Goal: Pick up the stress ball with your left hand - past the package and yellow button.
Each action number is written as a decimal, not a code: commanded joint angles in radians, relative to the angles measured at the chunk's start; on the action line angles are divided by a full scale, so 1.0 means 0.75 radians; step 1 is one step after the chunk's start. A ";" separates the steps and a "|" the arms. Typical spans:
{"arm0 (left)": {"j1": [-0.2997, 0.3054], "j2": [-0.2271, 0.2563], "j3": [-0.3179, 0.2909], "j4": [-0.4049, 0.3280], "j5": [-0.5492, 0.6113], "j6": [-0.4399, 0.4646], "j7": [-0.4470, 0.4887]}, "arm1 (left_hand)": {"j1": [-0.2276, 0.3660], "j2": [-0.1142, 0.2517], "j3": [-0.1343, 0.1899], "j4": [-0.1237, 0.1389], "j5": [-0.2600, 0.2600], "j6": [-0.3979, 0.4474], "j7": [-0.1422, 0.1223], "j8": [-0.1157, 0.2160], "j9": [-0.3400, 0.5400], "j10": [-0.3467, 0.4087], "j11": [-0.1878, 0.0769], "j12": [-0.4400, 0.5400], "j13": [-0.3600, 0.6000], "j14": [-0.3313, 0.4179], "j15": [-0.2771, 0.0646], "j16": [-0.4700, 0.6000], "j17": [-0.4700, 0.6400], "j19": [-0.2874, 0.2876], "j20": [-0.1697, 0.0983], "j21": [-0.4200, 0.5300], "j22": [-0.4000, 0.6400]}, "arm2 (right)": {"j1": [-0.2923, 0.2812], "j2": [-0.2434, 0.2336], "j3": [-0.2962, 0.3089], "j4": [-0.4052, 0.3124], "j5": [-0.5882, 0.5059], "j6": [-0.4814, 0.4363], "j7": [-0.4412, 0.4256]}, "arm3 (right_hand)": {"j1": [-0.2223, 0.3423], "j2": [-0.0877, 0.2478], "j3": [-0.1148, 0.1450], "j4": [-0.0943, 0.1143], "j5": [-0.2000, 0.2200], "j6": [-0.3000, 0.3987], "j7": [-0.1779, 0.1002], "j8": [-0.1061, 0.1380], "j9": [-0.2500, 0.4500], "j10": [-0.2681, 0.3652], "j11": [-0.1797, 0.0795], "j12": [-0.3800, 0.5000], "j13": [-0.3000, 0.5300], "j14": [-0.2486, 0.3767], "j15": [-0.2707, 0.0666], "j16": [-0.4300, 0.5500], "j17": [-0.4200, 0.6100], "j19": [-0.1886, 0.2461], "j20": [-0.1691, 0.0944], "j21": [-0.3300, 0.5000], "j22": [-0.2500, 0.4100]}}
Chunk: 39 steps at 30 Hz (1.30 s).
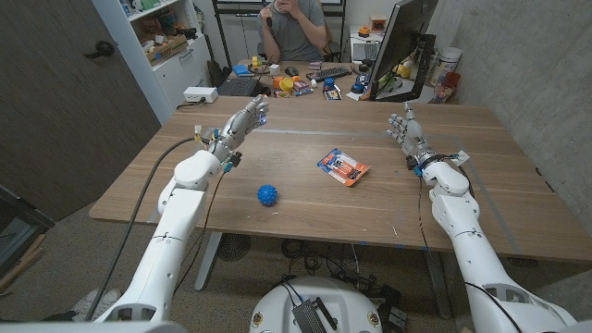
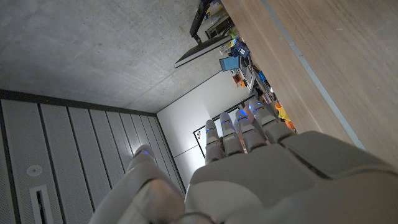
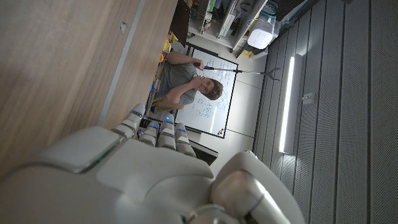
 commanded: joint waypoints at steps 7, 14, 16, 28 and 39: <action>0.123 0.105 -0.039 -0.467 0.674 0.088 -0.329 | 0.223 -0.032 0.045 -0.145 0.048 -0.086 -0.005 -0.007 0.005 -0.051 -0.016 -0.009 0.006 -0.067 -0.034 -0.007 0.002 0.002 0.017 -0.046 0.001 | 0.044 0.139 0.153 0.019 -0.185 -0.017 0.117 | 0.013 0.005 -0.001 0.004 0.007 -0.004 0.012 0.008 0.005 -0.002 0.008 0.003 0.002 -0.015 -0.001 0.006 0.005 -0.001 -0.001 -0.011 0.007; 0.110 0.152 -0.026 -0.549 0.815 0.073 -0.522 | 0.644 -0.052 0.150 -0.193 0.140 -0.202 -0.013 -0.005 0.009 -0.142 -0.042 -0.008 0.009 -0.125 -0.031 0.000 0.002 0.131 0.034 -0.066 0.001 | 0.053 0.161 0.167 0.028 -0.213 -0.009 0.135 | 0.013 0.006 -0.001 0.003 0.007 -0.005 0.012 0.008 0.005 -0.004 0.011 0.002 0.002 -0.018 0.000 0.005 0.005 -0.001 0.000 -0.016 0.007; 0.120 0.162 -0.007 -0.573 0.898 0.056 -0.522 | 0.742 -0.063 0.168 -0.193 0.147 -0.233 -0.012 -0.006 0.009 -0.165 -0.041 -0.009 0.009 -0.142 -0.025 -0.002 0.002 0.171 0.041 -0.065 0.002 | 0.055 0.166 0.168 0.028 -0.220 -0.006 0.138 | 0.014 0.006 0.000 0.003 0.007 -0.006 0.012 0.008 0.005 -0.006 0.009 0.001 0.002 -0.018 0.001 0.005 0.005 -0.001 0.000 -0.018 0.007; -0.005 0.198 0.123 -0.588 1.121 0.079 -0.945 | 1.042 -0.087 0.186 -0.181 0.129 -0.364 0.012 -0.013 0.013 -0.340 0.027 -0.021 0.012 -0.200 0.053 0.001 0.008 0.311 0.211 -0.061 0.006 | 0.066 0.186 0.164 0.040 -0.252 0.002 0.145 | 0.015 0.009 0.001 0.002 0.007 -0.008 0.012 0.007 0.005 -0.012 0.010 -0.001 0.002 -0.024 0.000 0.004 0.005 -0.001 0.001 -0.024 0.007; -0.069 0.171 0.157 -0.556 1.147 0.054 -1.113 | 1.135 -0.100 0.156 -0.165 0.076 -0.295 0.024 0.019 0.014 -0.247 -0.007 0.029 0.019 -0.083 -0.012 0.032 0.017 0.424 0.084 -0.049 0.008 | 0.073 0.192 0.172 0.067 -0.263 0.017 0.142 | 0.020 0.014 0.005 0.000 0.008 -0.009 0.011 0.008 0.005 -0.014 0.009 -0.001 0.002 -0.029 0.002 0.002 0.004 -0.004 0.003 -0.031 0.007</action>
